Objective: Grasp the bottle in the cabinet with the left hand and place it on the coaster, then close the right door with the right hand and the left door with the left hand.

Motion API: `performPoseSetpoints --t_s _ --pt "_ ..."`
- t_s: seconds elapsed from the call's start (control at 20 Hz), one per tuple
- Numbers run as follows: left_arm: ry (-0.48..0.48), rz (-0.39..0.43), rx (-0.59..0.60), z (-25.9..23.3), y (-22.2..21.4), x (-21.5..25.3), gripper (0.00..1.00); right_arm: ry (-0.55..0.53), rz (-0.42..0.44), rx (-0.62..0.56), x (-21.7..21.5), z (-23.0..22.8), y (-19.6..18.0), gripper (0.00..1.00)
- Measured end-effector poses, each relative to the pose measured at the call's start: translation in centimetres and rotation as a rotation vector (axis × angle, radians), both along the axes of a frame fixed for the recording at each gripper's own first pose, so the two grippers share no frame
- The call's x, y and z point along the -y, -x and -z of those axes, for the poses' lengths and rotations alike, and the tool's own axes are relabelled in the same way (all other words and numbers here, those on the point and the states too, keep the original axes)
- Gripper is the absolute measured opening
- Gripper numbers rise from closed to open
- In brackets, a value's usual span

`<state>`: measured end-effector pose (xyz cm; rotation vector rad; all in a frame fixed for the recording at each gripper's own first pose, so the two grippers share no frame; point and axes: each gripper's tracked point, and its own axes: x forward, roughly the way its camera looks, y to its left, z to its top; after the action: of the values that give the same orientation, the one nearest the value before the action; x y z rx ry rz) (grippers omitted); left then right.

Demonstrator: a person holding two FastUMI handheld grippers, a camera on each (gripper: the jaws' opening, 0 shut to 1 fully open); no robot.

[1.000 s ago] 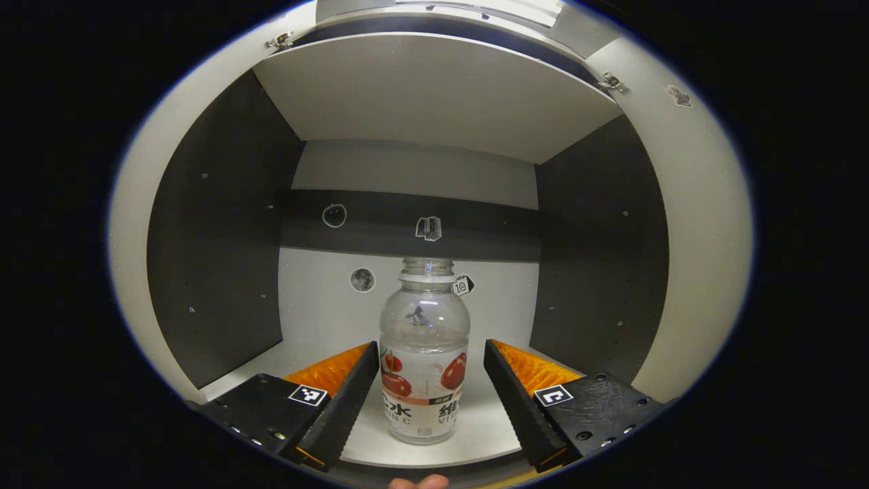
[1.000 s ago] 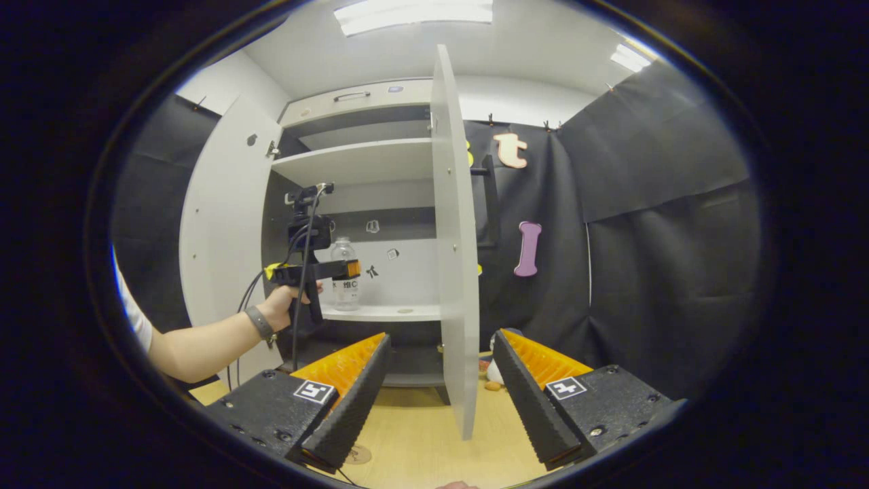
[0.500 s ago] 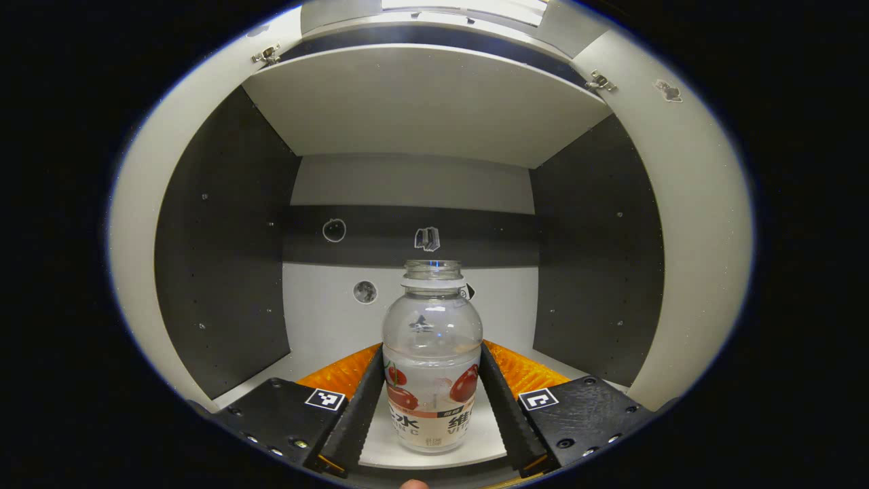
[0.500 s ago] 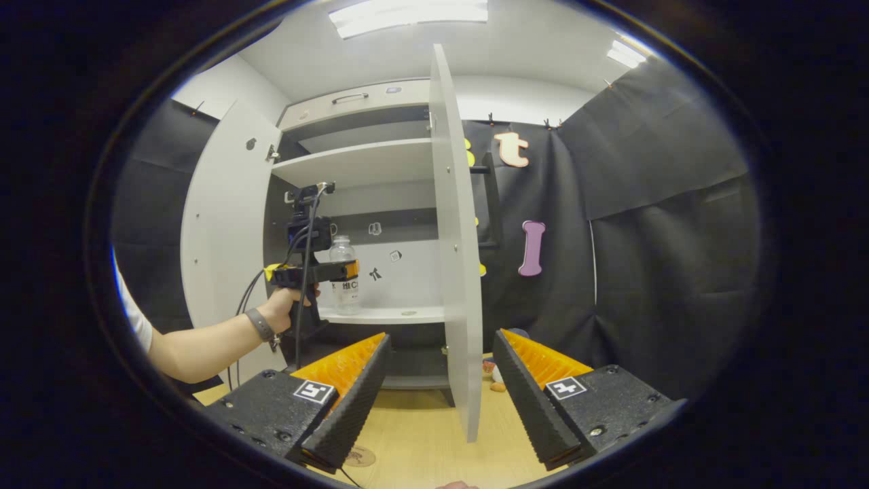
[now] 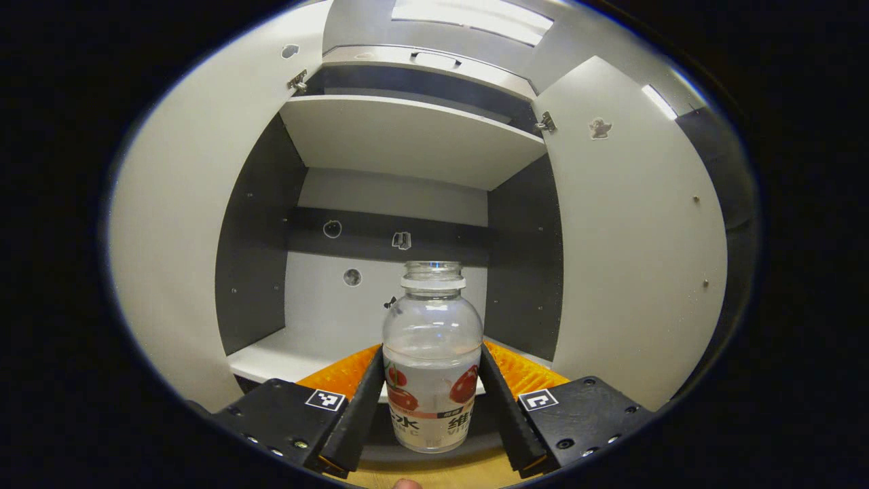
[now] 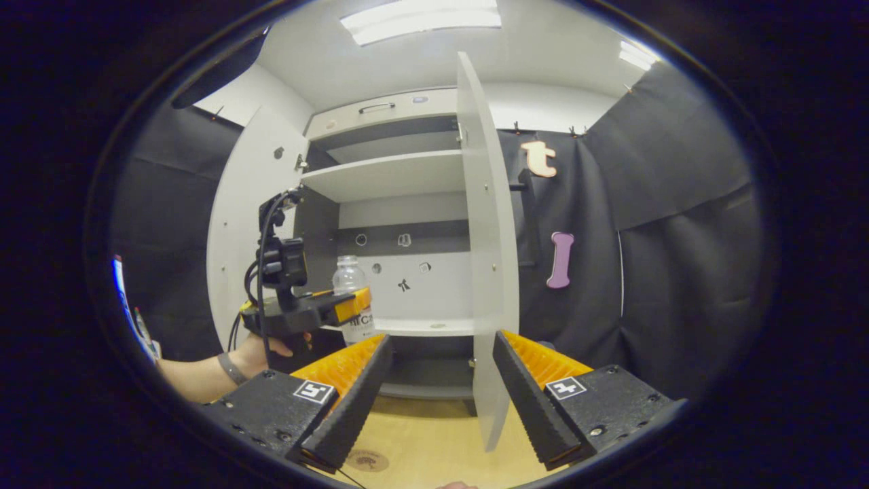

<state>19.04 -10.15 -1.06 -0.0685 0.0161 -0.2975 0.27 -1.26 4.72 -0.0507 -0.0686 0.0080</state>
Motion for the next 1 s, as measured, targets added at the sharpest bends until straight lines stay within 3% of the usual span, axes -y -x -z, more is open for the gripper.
performPoseSetpoints --t_s 0.05,0.1,0.15,0.55,0.6,0.65,0.75,0.9,1.0 --pt "-0.013 -0.007 -0.004 1.3 1.2 0.0 0.81 0.001 -0.009 0.003 -0.1 -0.3 0.1 0.94" --pt "-0.032 -0.014 -0.007 3.0 2.6 0.0 0.81 -0.004 -0.014 0.008 -0.1 -0.7 0.3 0.98" --pt "-0.052 -0.020 -0.013 4.8 3.8 0.0 0.77 -0.013 -0.019 0.012 -0.1 -1.0 0.4 0.98" --pt "-0.118 0.000 -0.132 18.9 13.1 2.1 0.78 0.010 -0.020 -0.011 0.7 -1.3 -0.1 0.99" --pt "-0.107 0.010 -0.145 19.9 13.7 2.2 0.78 0.005 -0.017 -0.012 0.8 -1.2 -0.1 0.94" --pt "-0.089 0.015 -0.158 20.6 14.3 2.3 0.77 -0.001 -0.020 -0.022 0.8 -1.1 0.0 0.99" --pt "-0.057 0.000 -0.185 22.3 15.5 2.0 0.78 0.005 -0.030 -0.054 0.6 -0.7 -0.1 0.98" --pt "-0.078 -0.026 -0.173 23.4 16.7 1.4 0.78 0.034 -0.009 -0.085 1.3 -0.3 -0.1 0.98" --pt "-0.096 0.005 -0.123 23.1 17.1 1.7 0.78 0.028 -0.026 -0.118 0.6 0.4 -0.3 0.98"
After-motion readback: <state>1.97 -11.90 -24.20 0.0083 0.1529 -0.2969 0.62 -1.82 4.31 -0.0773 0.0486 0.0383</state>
